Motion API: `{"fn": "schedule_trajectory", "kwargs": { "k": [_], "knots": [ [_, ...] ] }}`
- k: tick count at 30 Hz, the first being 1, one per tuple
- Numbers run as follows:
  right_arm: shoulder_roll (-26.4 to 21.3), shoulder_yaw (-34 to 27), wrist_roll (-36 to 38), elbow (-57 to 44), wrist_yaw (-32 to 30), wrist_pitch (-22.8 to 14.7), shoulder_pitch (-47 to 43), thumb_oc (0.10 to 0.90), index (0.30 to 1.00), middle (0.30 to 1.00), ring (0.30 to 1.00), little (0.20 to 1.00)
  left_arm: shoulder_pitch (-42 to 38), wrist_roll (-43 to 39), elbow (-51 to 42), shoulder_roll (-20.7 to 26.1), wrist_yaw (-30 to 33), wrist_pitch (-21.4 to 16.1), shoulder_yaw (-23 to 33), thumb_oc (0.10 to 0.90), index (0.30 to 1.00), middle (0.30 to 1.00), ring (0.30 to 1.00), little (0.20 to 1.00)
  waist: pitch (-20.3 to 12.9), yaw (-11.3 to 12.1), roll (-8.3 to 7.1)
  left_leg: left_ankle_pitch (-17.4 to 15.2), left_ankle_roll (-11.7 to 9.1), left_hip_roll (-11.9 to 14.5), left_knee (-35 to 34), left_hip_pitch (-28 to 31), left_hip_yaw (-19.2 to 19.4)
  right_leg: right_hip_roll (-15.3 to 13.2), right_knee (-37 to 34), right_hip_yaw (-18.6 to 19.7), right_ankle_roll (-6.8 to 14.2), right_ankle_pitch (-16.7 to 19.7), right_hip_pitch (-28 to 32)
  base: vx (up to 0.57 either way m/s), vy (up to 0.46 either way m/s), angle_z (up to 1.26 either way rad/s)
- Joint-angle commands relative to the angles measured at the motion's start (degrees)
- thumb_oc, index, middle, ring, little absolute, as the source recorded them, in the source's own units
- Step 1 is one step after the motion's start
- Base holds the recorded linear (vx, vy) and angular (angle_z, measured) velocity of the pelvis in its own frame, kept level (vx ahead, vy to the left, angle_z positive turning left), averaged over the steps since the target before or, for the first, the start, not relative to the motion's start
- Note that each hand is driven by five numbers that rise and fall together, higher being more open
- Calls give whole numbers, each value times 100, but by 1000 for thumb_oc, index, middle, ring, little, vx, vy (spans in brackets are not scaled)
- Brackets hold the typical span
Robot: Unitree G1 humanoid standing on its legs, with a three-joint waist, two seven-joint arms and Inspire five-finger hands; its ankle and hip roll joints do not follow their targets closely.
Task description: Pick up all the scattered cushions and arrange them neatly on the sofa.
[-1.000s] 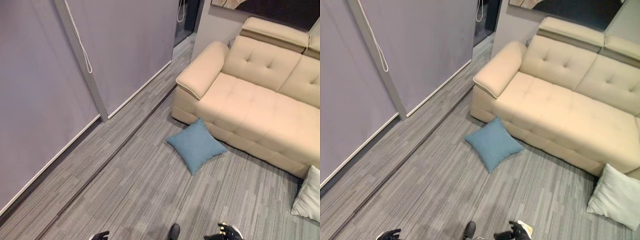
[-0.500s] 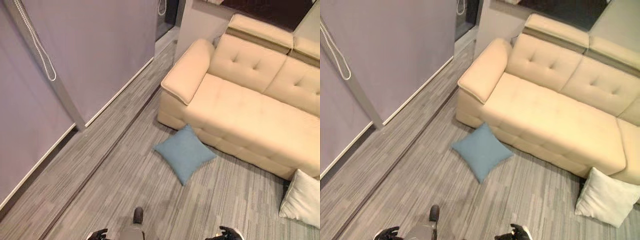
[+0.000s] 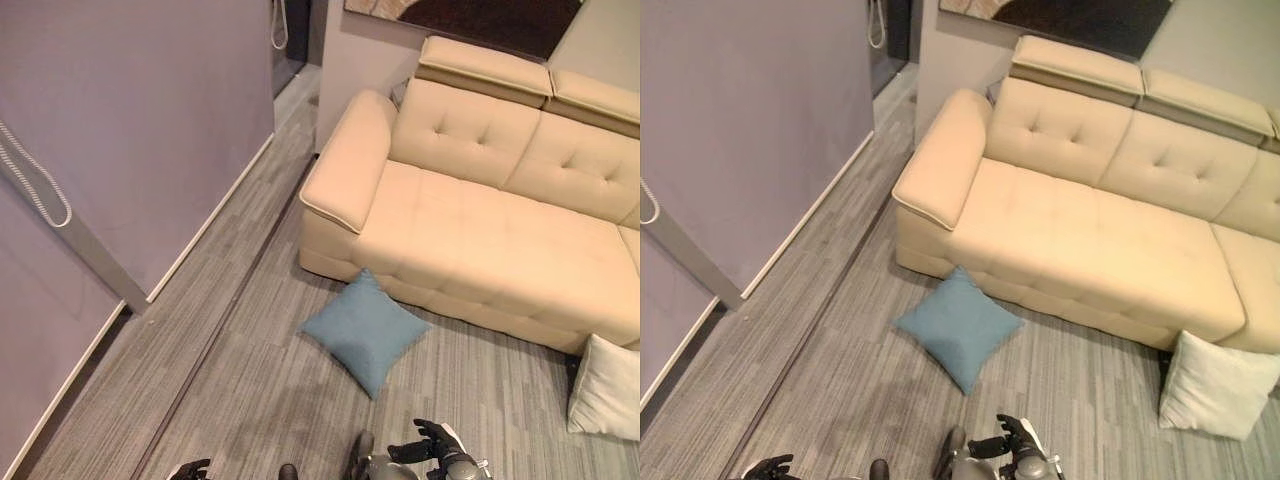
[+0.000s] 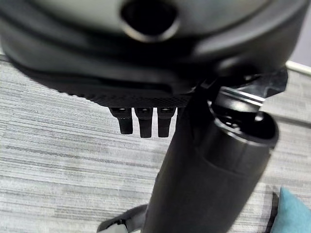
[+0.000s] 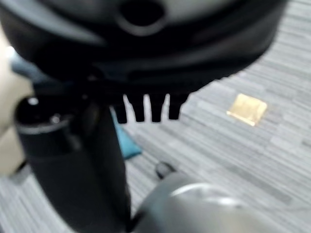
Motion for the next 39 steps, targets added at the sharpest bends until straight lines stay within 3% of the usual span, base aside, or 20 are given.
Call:
{"fn": "schedule_trajectory", "kwargs": {
  "k": [1, 2, 3, 5, 7, 8, 10, 11, 14, 20, 24, 27, 30, 31, 33, 34, 36, 39],
  "knots": [
    [-460, -67, 6, 155, -63, -43, 67, 800, 900, 900, 900, 900, -144, 270, 7, 7, -75, -118, -35, 800, 900, 900, 900, 900, -16, 17, 11, -787, -314, 139, 1163, -436, -544, 395, -611, 95, -15, 223, 870, 185, -85, 22],
    [-478, -109, 86, 182, -83, -62, 116, 800, 900, 900, 900, 900, -158, 267, -16, -6, -65, -123, -58, 800, 900, 900, 900, 900, -22, -25, -22, -695, -445, 198, 1590, -594, -476, 438, -713, 71, -70, 185, 1021, 124, -121, 53],
    [-526, -138, 193, 233, -98, -62, 114, 800, 900, 900, 900, 900, -227, 194, -103, -44, -75, -121, -108, 800, 900, 900, 900, 900, 69, 1, -81, -390, -617, 405, 2662, -1145, -366, 455, -794, 68, -194, 144, 1190, 69, -104, 66],
    [-537, -131, 277, 266, -116, -68, 103, 800, 900, 900, 900, 900, -292, 94, -162, -58, -66, -126, -128, 800, 900, 900, 900, 900, 118, 59, -104, -373, -583, 484, 3009, -1437, -390, 519, -851, 125, -297, 46, 1292, 69, -29, 18],
    [-552, -87, 279, 311, -142, -68, 87, 800, 900, 900, 900, 900, -351, 8, -207, -72, -49, -126, -194, 800, 900, 900, 900, 900, 152, 209, -167, -587, -496, 495, 2626, -1753, -664, 591, -968, 390, -284, -69, 1502, 194, 82, -80],
    [-558, -80, 273, 314, -146, -69, 82, 800, 900, 900, 900, 900, -356, 5, -200, -74, -51, -123, -207, 800, 900, 900, 900, 900, 155, 225, -158, -544, -513, 497, 2446, -1743, -756, 615, -970, 451, -284, -92, 1531, 189, 129, -67],
    [-570, -34, 238, 323, -145, -74, 67, 800, 900, 900, 900, 900, -367, -4, -170, -77, -38, -129, -242, 800, 900, 900, 900, 900, 125, 272, -117, -195, -623, 511, 1843, -1817, -1181, 706, -981, 628, -286, -164, 1590, 150, 170, -45],
    [-581, -3, 213, 331, -157, -76, 54, 800, 900, 900, 900, 900, -372, -47, -158, -78, -22, -137, -272, 800, 900, 900, 900, 900, 127, 359, -49, 81, -709, 492, 1539, -1935, -1727, 795, -947, 812, -306, -246, 1663, 165, 220, -62],
    [-608, -12, 185, 323, -132, -63, 56, 800, 900, 900, 900, 900, -381, -39, -93, -97, -43, -130, -302, 800, 900, 900, 900, 900, 113, 375, 29, 171, -739, 440, 1275, -1894, -2082, 801, -852, 1021, -280, -350, 1726, 116, 206, -77],
    [-499, -43, 120, 305, -51, -23, 66, 800, 900, 900, 900, 900, -324, 245, -43, -70, -101, -95, -344, 800, 900, 900, 900, 900, -53, 292, 30, -8, -560, 340, 1196, -1561, -1720, 453, -556, 1198, -21, -288, 1602, 121, 289, -47],
    [-453, -47, 114, 248, -35, -1, -3, 800, 900, 900, 900, 900, -346, 251, -77, -2, -92, -89, -317, 800, 900, 900, 900, 900, 20, 321, 64, -101, -408, 288, 1169, -1448, -1464, 253, -132, 1212, 124, -129, 1310, 1, 203, -58],
    [-431, 36, 28, 166, -42, -25, -73, 800, 900, 900, 900, 900, -313, 222, -114, 83, -85, -98, -226, 800, 900, 900, 900, 900, 152, 461, 149, -184, -295, 285, 1092, -1312, -1152, -76, 267, 496, 135, -41, 1075, -15, 173, -74],
    [-441, 78, 19, 134, -60, -33, -108, 800, 900, 900, 900, 900, -281, 199, -114, 115, -72, -96, -177, 800, 900, 900, 900, 900, 221, 465, 145, -188, -251, 248, 1023, -1226, -1084, 50, 340, 314, 91, 21, 877, -2, 81, -37],
    [-477, 111, 19, 99, -92, -46, -187, 800, 900, 900, 900, 900, -287, 153, -121, 113, -52, -95, -148, 800, 900, 900, 900, 900, 313, 446, 152, -174, -218, 185, 943, -1188, -1035, 163, 263, 125, 110, 126, 604, -35, 45, -26],
    [-498, 116, -7, 89, -94, -46, -181, 800, 900, 900, 900, 900, -269, 211, -104, 125, -66, -91, -141, 800, 900, 900, 900, 900, 324, 502, 93, -211, -213, 116, 936, -1174, -935, 169, -122, -265, 76, 124, 689, 7, -7, -38],
    [-520, 117, 0, 104, -109, -60, -167, 800, 900, 900, 900, 900, -263, 254, -108, 105, -81, -108, -173, 800, 900, 900, 900, 900, 334, 483, 79, -229, -231, 91, 996, -1183, -912, 230, -387, -288, 36, 77, 832, 19, -54, -42],
    [-571, 108, 39, 104, -133, -99, -141, 800, 900, 900, 900, 900, -277, 283, -151, 60, -84, -134, -228, 800, 900, 900, 900, 900, 305, 411, 79, -211, -263, 67, 1046, -1278, -901, 398, -502, 20, -41, 53, 819, -11, -46, 6],
    [-710, 11, 158, 108, -208, -116, -121, 800, 900, 900, 900, 900, -351, 203, -241, -18, -93, -165, -286, 800, 900, 900, 900, 900, 354, 375, 138, -272, -403, 76, 1355, -1518, -834, 367, -712, -101, -109, 60, 936, -30, -34, 25]
  ]
}}
